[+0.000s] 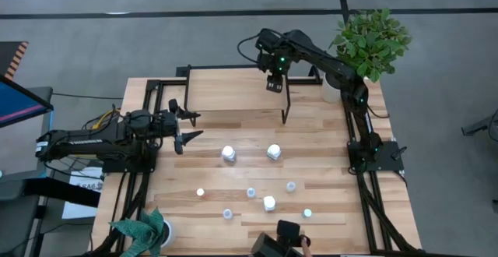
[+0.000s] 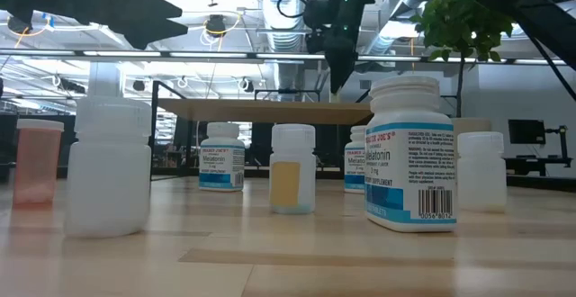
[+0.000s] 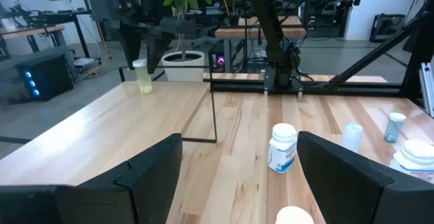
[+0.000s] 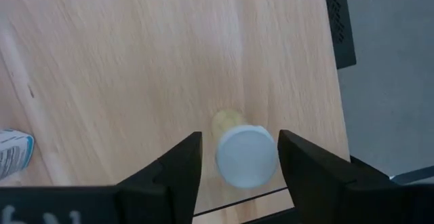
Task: Pick and place medicine bottles onto shelf by color
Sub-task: Put the top right white blue pill bottle on the shelf
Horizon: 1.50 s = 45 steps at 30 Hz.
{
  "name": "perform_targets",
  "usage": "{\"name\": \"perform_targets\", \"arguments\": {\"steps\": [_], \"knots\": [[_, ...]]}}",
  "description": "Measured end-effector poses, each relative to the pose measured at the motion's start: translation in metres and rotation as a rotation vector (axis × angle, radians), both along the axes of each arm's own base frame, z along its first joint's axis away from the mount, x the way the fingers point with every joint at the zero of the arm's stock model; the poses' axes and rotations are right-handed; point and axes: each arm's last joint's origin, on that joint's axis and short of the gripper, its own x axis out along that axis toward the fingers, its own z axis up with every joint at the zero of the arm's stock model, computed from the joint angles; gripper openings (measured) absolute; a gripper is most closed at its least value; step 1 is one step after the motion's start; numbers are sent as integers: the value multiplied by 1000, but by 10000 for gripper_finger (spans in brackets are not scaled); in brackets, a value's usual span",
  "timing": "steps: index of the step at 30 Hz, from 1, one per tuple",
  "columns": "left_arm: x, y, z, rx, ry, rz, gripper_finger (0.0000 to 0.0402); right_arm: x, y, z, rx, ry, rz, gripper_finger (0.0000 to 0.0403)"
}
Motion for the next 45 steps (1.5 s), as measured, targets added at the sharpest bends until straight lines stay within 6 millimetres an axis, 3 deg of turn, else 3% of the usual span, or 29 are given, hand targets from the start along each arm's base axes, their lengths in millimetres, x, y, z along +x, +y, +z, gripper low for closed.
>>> {"name": "perform_targets", "arguments": {"steps": [9, 16, 22, 26, 31, 36, 45], "knots": [[0, 0, 0, 0, 0, 0, 281, 4, 3, 18, -60, -82, 22, 214], [0, 0, 0, 0, 1, 0, 281, -6, 21, 45, -94, -145, 31, 211], [0, 0, -1, -2, 13, 0, 281, -39, 73, 84, 39, -147, 23, 205], [0, 0, -3, -5, 31, 0, 281, -58, 113, 111, 91, -254, 45, 201], [-1, 0, -5, -9, 50, 0, 281, -96, 168, 129, 132, -301, 100, 196], [-1, 0, -5, -26, 51, -2, 281, -129, 209, 118, 174, -331, 21, 190], [0, 0, -5, -36, 49, 0, 281, -141, 254, 47, 223, -337, -15, 180]]}}
